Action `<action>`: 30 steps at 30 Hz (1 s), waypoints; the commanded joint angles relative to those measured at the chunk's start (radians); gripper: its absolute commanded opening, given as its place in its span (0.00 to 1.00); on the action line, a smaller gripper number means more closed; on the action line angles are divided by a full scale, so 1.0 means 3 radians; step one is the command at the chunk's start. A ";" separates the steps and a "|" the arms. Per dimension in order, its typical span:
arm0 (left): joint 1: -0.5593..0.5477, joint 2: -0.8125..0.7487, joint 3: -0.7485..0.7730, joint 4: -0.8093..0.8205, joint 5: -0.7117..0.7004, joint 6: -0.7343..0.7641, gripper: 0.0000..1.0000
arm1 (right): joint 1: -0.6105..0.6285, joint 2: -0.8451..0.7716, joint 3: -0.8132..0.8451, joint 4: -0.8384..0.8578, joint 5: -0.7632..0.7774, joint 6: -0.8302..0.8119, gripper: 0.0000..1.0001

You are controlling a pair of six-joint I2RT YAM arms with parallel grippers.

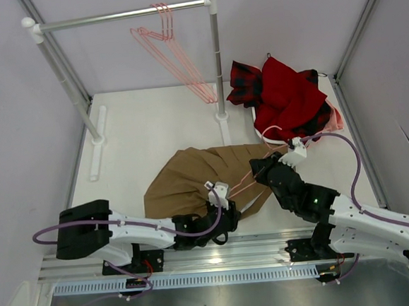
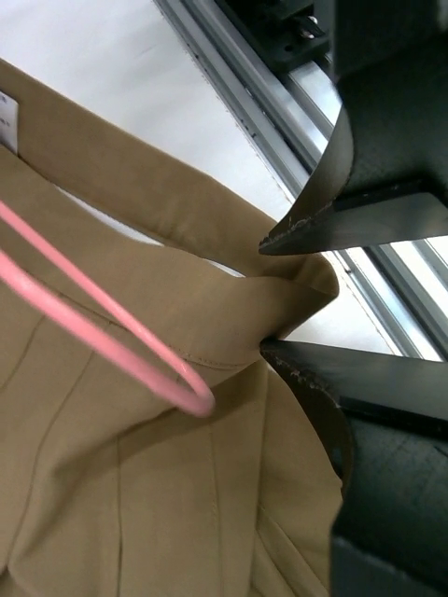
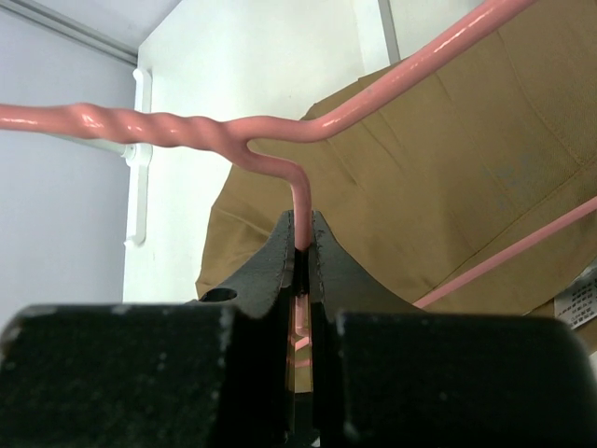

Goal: Place the skirt on the hanger

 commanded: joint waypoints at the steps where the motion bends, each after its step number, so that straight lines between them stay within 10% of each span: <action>1: -0.0027 0.0135 0.0319 -0.0151 -0.0133 -0.0094 0.47 | 0.0006 0.0005 0.0177 0.0031 0.0339 0.0039 0.00; 30: -0.0370 0.0386 0.0683 0.0197 -0.0343 0.0264 0.48 | -0.0015 -0.0082 0.0285 -0.0286 0.0339 0.0233 0.00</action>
